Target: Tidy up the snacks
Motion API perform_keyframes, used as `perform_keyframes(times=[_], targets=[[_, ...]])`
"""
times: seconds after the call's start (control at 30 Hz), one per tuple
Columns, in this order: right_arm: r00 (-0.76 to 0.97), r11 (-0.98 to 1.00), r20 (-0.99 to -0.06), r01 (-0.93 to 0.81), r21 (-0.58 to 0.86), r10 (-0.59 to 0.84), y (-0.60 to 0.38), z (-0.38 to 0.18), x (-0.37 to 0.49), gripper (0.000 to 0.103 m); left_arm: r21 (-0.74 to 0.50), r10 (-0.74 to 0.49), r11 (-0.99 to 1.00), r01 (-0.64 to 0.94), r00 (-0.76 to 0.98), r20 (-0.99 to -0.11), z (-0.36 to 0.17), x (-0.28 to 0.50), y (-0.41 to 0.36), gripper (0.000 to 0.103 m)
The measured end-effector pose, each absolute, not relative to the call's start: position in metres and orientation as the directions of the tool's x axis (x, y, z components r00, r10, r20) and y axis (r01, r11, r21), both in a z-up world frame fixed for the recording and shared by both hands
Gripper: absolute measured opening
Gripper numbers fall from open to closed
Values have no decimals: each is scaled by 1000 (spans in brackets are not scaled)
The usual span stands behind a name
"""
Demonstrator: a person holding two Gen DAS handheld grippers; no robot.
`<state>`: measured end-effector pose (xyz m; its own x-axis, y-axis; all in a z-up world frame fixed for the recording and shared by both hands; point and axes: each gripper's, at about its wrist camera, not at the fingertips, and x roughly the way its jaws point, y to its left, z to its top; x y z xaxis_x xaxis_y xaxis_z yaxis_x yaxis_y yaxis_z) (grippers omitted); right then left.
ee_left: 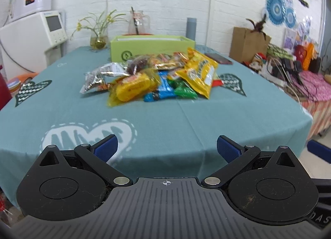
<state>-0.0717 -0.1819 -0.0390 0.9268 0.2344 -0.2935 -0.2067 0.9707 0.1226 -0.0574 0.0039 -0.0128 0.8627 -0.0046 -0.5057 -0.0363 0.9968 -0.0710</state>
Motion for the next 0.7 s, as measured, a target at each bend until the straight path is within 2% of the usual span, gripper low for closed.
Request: perform_keyframes(times=[0.4, 0.53, 0.63, 0.7], targets=[[882, 984, -438, -171, 48, 175, -173, -55, 55, 103, -123, -4, 988, -89, 792, -610, -29, -2, 32, 85], [881, 981, -442, -191, -9, 168, -168, -63, 65, 102, -144, -58, 989, -41, 781, -621, -22, 17, 29, 85], [887, 976, -415, -215, 18, 203, -178, -65, 67, 102, -140, -104, 990, 20, 777, -621, -8, 36, 25, 85], [867, 969, -449, -247, -11, 216, -178, -61, 74, 102, -142, -140, 988, 65, 775, -616, 2, 53, 24, 85]])
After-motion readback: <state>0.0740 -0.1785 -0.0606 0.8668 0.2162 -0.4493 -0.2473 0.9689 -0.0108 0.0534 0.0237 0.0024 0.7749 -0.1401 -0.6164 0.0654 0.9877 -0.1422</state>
